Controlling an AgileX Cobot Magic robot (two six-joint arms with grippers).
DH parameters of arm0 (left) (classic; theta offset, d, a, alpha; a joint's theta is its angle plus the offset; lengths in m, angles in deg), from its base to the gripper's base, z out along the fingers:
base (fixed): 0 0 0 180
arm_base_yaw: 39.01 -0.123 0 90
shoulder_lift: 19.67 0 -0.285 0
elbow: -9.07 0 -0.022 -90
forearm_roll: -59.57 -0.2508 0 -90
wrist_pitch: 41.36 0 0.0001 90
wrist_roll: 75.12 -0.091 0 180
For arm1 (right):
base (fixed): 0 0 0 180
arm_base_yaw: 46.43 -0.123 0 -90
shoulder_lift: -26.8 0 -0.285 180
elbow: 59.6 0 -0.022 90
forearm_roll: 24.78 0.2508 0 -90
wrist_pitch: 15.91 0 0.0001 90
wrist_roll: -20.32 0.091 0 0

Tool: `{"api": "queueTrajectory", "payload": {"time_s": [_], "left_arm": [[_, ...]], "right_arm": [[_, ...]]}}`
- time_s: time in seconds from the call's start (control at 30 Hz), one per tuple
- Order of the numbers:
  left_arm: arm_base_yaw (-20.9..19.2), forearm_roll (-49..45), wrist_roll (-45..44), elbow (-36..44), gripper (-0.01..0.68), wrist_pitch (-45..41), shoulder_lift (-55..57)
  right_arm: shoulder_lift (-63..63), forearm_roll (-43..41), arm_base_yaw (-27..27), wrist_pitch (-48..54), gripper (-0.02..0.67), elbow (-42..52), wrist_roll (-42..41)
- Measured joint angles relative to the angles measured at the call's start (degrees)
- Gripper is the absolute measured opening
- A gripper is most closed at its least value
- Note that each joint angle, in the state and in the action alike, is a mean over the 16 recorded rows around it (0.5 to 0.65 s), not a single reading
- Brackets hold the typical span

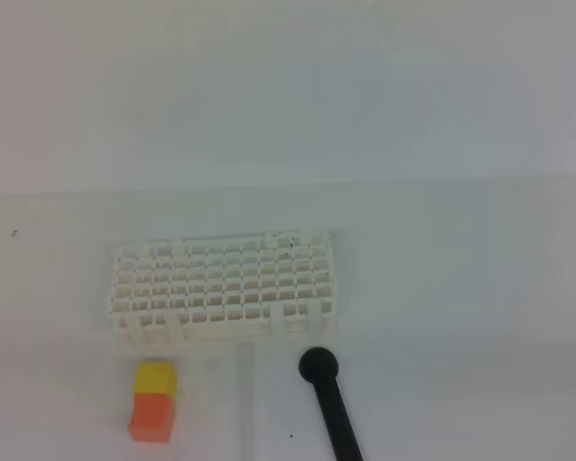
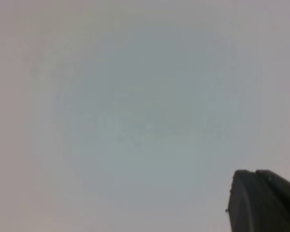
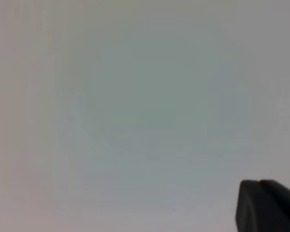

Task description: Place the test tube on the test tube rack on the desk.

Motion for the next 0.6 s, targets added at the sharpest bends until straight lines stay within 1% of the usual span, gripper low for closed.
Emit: {"api": "queueTrajectory", "payload": {"time_s": [0.13, 0.27, 0.33, 0.4, 0.5, 0.6], "left_arm": [[0.0, -6.4, 6.9, -6.1, -0.001, -8.9, 2.8], [0.3, -6.2, 9.1, -11.1, -0.001, -19.5, 7.3], [0.6, -3.4, 7.8, -12.7, -0.001, -24.5, 9.8], [1.2, 0.9, 4.6, -13.7, -0.001, -29.1, 12.5], [2.3, 9.6, -2.4, -14.4, -0.001, -34.8, 16.0], [3.7, 20.5, -10.9, -14.3, -0.001, -39.0, 18.8]], "right_arm": [[-1.0, -1.0, 0.0, 8.3, -0.001, -6.2, -0.1], [-3.4, -1.4, 0.0, 18.1, -0.001, -13.2, -0.2], [-5.0, -1.0, 0.0, 22.9, -0.001, -16.2, -0.5], [-6.8, 0.0, 0.0, 27.3, -0.001, -18.8, -1.3], [-10.0, 2.4, 0.0, 33.3, -0.001, -21.7, -3.5], [-13.5, 5.9, 0.0, 38.3, -0.001, -23.6, -6.8]]}}
